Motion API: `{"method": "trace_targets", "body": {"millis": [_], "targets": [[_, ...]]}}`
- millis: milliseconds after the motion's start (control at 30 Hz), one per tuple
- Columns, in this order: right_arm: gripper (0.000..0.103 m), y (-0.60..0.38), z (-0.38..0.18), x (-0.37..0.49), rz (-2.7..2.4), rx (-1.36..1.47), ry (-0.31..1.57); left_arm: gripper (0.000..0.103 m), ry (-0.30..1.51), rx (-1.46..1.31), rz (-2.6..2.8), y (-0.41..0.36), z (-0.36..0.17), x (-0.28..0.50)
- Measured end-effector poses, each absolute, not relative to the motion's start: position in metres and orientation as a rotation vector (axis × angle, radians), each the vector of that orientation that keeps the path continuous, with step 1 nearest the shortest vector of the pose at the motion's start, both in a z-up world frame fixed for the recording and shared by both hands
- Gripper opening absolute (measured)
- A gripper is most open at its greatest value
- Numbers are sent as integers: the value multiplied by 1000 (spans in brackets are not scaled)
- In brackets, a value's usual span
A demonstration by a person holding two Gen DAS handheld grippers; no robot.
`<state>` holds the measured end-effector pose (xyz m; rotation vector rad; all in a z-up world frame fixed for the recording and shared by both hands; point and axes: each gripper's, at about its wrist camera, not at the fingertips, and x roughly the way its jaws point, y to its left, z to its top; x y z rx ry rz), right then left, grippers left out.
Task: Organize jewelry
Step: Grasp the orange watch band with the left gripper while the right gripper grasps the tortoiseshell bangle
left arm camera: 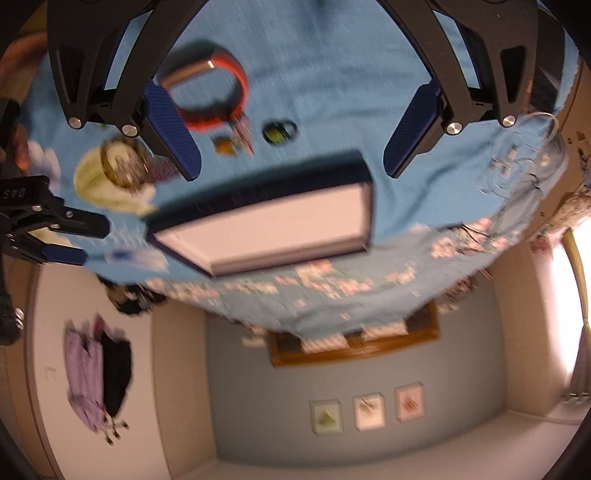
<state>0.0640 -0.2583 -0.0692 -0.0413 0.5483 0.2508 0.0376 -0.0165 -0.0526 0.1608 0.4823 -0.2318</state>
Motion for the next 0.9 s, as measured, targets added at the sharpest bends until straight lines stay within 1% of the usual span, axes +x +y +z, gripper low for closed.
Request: {"method": "trace_targets", "body": {"millis": [33,100,133,167,200,233,300,333,400,433,500,533,600,667,733,767,800,900], "targets": [[88,-258,-75,65,262,-49,586,97,499,167,-236,-18,-57,39],[74,-257,-85,67,282,-60,650,97,540,183,-263,-21,-65,42],[70,-257,-90,67,294,-56,675,96,554,192,-268,-22,-68,43],[64,-257,-94,69,303,-48,706,94,565,199,-273,-23,-71,44],[57,-258,-97,69,309,-44,725,89,582,209,-289,-25,-75,45],[54,-258,-100,70,318,-40,746,87,594,216,-299,-27,-76,46],[44,-258,-105,73,333,-32,781,80,624,231,-319,-31,-80,46],[37,-258,-106,74,342,-28,792,78,639,235,-330,-33,-81,47],[29,-255,-110,75,352,-33,810,72,671,238,-348,-37,-83,47],[27,-254,-112,75,362,-31,818,70,682,236,-357,-39,-83,46],[23,-255,-114,77,369,-17,832,60,703,229,-379,-41,-84,47],[20,-257,-113,78,367,-12,835,57,713,224,-386,-41,-85,47],[14,-260,-113,80,373,12,841,44,737,212,-398,-42,-87,50],[7,-264,-112,82,380,29,843,39,764,193,-407,-41,-91,54],[6,-265,-112,83,383,36,845,29,799,182,-408,-40,-94,59],[6,-265,-112,83,385,36,846,20,815,177,-408,-40,-96,60],[6,-265,-111,82,387,32,843,15,832,166,-416,-39,-97,62],[6,-265,-108,82,400,38,836,8,833,158,-411,-37,-95,64]]}}
